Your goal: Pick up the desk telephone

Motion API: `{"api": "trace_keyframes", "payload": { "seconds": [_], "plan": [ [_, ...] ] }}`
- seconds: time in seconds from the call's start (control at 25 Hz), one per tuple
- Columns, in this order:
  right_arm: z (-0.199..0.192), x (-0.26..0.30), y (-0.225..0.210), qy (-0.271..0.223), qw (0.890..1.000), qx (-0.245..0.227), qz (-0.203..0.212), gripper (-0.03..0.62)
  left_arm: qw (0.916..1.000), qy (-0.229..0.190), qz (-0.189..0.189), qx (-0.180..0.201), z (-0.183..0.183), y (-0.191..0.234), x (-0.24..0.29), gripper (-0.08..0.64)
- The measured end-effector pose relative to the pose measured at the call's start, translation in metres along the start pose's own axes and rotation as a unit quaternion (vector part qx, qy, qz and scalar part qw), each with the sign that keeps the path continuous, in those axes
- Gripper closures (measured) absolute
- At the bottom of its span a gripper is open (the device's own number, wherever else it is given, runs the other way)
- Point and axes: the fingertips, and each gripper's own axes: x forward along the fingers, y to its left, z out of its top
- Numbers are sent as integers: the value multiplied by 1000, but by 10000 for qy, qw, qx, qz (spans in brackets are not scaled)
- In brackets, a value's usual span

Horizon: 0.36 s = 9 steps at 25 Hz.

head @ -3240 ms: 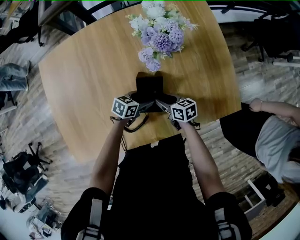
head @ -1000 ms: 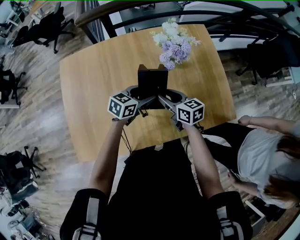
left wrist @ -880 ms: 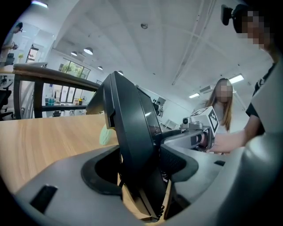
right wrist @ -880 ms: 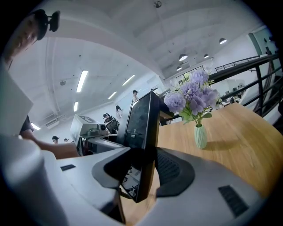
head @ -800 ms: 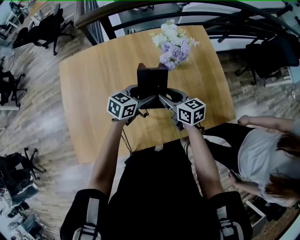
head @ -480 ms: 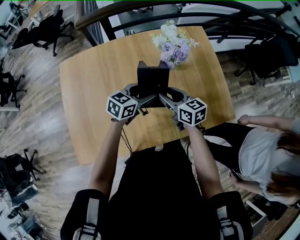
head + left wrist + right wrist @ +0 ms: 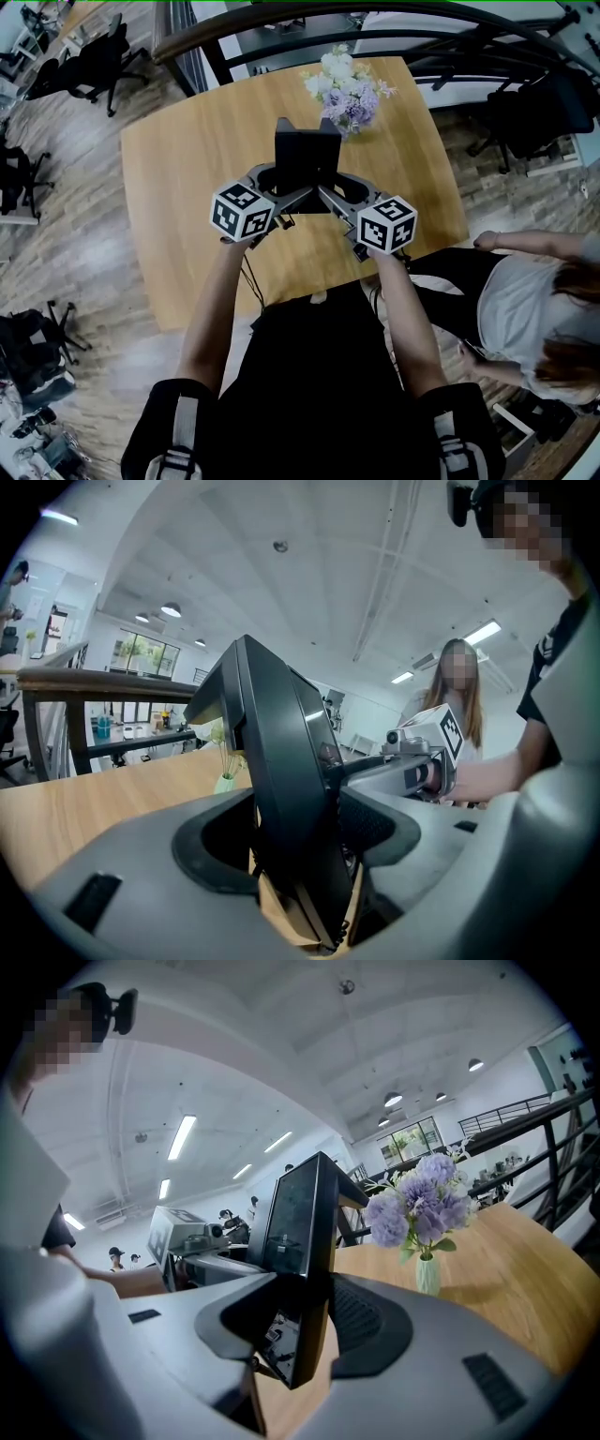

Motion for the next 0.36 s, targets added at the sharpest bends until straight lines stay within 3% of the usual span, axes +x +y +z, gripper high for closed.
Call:
{"api": "trace_keyframes", "payload": {
  "seconds": [0.36],
  "plan": [
    [3, -2, 6, -35, 10000, -50, 21, 414, 10000, -90, 21, -17, 4, -3, -6, 268]
  ]
}}
